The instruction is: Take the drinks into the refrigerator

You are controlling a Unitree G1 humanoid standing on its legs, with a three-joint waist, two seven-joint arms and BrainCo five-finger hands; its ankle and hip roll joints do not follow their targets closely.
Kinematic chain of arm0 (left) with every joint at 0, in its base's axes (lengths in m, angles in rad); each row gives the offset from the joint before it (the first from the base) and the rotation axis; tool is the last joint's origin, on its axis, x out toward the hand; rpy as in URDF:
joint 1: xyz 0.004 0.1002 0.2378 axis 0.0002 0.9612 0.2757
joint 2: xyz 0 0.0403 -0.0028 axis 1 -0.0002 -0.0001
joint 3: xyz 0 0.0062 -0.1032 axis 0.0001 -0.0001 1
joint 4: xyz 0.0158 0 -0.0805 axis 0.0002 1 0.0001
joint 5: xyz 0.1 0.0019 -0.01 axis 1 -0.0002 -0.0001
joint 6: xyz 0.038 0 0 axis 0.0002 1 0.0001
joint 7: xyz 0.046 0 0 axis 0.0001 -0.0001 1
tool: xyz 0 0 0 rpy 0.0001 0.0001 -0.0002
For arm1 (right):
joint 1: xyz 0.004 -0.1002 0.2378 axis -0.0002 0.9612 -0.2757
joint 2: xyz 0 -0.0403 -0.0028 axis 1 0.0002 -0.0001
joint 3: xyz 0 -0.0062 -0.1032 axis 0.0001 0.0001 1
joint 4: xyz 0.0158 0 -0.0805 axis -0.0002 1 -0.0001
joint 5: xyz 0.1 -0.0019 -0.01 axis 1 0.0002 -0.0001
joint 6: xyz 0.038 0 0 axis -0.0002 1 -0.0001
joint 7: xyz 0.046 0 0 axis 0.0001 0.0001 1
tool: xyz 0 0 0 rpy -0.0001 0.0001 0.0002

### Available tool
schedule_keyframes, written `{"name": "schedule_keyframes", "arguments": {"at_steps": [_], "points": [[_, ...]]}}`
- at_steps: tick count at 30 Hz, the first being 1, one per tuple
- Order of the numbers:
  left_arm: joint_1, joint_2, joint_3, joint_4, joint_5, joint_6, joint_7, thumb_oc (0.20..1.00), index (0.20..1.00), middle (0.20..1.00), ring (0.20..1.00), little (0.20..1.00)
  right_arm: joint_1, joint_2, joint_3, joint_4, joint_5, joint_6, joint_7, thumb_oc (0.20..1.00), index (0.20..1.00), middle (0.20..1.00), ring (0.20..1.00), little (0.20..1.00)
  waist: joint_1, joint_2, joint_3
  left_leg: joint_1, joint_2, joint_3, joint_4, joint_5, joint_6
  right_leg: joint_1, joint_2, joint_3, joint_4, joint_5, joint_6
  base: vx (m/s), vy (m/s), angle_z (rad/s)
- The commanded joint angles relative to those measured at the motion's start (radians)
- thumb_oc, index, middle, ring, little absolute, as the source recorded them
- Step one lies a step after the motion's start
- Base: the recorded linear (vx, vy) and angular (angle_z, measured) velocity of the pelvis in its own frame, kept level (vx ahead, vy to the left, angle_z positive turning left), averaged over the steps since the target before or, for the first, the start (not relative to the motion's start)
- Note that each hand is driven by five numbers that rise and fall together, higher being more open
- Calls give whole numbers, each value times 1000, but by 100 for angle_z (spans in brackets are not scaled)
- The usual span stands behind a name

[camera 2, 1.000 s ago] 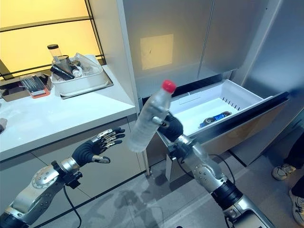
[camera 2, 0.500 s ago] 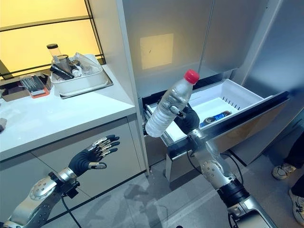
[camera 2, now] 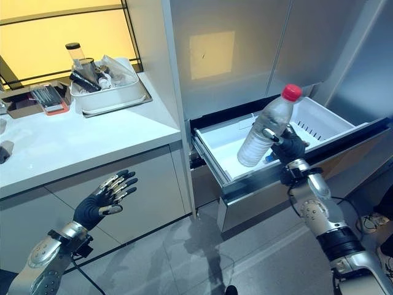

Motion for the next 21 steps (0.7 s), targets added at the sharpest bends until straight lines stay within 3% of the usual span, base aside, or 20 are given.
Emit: {"name": "schedule_keyframes", "arguments": {"at_steps": [1,2,7,15,21], "points": [[-26,84,41,-50,-78,-73,-20,1000,1000,1000,1000,1000,-330,-103,-14,63,-6,-122,-9,200,200,200,200,200,13,-47,21,-57,-80,-73,77,-68,80,-9,-2,-43,133,-147,28,-71,0,13],[-26,98,43,-56,-81,-73,-26,1000,1000,1000,1000,1000,-401,-179,31,132,-55,-108,-24,200,200,200,200,200,19,-46,34,-79,-80,-76,82,-60,77,-29,-4,-48,139,-143,28,-71,-1,14],[-30,120,44,-67,-79,-86,-22,1000,1000,1000,1000,1000,-568,-279,175,272,-156,-88,-43,200,200,200,200,200,29,-40,73,-122,-77,-84,91,-43,73,-77,-3,-53,161,-141,25,-31,-11,6],[-46,129,15,-84,-87,-99,-26,1000,1000,1000,1000,1000,-751,-278,298,385,-199,-93,-72,200,200,200,200,200,39,-29,126,-186,-70,-99,105,-22,65,-152,-4,-62,205,-149,18,-25,-23,7],[-68,152,-15,-93,-87,-98,-15,1000,1000,1000,1000,1000,-860,-280,423,462,-315,-71,-83,200,200,200,200,200,47,-21,161,-233,-64,-107,113,-5,57,-212,-3,-62,235,-152,12,-18,-31,7]]}}
